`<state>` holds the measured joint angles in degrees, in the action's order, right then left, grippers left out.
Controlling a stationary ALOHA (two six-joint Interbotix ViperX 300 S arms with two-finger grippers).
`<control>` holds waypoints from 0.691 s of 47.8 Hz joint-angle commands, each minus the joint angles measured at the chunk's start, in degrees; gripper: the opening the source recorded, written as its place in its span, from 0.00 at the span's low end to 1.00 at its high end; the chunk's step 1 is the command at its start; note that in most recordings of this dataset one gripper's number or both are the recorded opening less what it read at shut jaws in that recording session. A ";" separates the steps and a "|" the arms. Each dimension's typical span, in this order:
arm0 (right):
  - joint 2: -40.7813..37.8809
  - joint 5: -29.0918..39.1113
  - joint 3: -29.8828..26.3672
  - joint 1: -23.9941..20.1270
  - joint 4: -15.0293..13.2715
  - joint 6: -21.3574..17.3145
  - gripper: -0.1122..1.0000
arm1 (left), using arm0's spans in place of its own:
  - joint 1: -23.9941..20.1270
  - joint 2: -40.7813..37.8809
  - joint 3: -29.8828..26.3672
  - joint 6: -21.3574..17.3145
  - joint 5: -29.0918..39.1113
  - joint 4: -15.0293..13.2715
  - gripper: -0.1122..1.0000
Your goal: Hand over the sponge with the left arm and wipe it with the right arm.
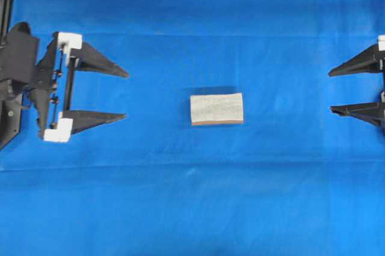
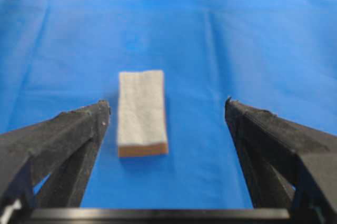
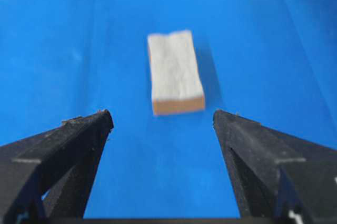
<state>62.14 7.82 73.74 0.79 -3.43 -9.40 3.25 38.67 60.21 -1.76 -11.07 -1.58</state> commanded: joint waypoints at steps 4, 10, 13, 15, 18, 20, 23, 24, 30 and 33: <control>-0.26 -2.72 0.88 0.00 0.09 -0.09 0.78 | 1.32 3.87 1.49 0.00 -0.53 -0.09 0.89; -0.62 -3.87 1.32 0.00 0.09 -0.18 0.78 | 1.41 7.91 3.87 0.00 -0.44 -0.09 0.89; -0.70 -3.96 1.32 0.09 0.09 -0.09 0.78 | 1.41 10.20 5.10 -0.09 -0.09 -0.09 0.89; -0.62 -3.96 1.32 0.00 0.09 -0.18 0.78 | 1.41 11.78 6.06 -0.09 0.18 -0.09 0.89; -0.62 -3.96 1.32 0.00 0.09 -0.18 0.78 | 1.41 14.24 7.47 0.00 0.88 -0.09 0.89; -0.70 -3.96 1.32 0.00 0.09 -0.18 0.78 | 1.41 16.17 8.61 0.00 1.41 -0.09 0.89; -0.70 -3.96 1.32 0.00 0.09 -0.18 0.78 | 1.41 18.63 9.93 0.09 2.11 -0.09 0.89; -0.62 -3.96 1.32 0.09 0.09 -0.18 0.78 | 1.41 19.34 10.37 0.09 2.37 -0.09 0.89; -0.79 -3.78 1.41 0.00 0.18 -0.18 0.78 | 1.41 23.38 12.13 0.09 4.39 -0.18 0.89; -1.05 -3.87 1.49 0.09 0.18 -0.18 0.78 | 1.41 25.22 13.01 0.18 6.15 -0.09 0.89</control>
<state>61.88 4.48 75.76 0.79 -3.43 -9.40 4.48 62.31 73.13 -1.67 -6.24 -1.58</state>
